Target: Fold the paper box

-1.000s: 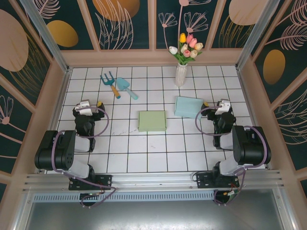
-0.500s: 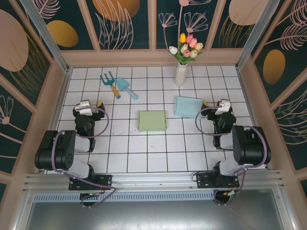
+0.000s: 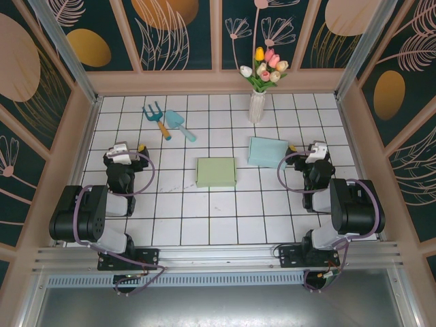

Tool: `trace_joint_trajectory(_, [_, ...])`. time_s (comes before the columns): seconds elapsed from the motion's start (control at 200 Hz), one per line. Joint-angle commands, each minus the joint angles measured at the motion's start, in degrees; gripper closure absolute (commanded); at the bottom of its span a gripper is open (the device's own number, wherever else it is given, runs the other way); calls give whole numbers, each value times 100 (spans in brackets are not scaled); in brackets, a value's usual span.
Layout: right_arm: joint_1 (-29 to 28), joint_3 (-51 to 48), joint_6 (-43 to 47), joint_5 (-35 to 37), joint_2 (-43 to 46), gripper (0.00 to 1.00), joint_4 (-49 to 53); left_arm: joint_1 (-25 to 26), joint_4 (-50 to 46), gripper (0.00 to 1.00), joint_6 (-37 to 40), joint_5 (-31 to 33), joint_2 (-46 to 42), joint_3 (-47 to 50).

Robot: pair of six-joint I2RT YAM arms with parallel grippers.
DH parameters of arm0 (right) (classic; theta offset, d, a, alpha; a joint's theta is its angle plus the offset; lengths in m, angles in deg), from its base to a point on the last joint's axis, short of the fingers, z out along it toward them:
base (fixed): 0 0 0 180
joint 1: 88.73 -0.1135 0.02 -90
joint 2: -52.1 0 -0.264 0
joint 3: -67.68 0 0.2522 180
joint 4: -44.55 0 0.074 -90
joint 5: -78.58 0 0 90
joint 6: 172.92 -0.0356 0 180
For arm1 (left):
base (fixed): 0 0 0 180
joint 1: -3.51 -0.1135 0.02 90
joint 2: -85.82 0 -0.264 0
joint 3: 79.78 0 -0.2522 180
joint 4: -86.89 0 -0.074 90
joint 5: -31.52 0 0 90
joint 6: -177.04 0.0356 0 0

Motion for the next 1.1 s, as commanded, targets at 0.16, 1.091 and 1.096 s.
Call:
trace_joint_trajectory(0.16, [-24, 75, -70, 44, -53, 1, -78, 3, 24, 1, 49, -111, 16, -109])
trace_joint_trajectory(1.091, [-20, 82, -64, 43, -52, 1, -84, 3, -150, 1, 40, -124, 70, -227])
trace_joint_trajectory(1.096, [-20, 82, -63, 44, -52, 1, -83, 3, -155, 1, 47, -122, 73, -230])
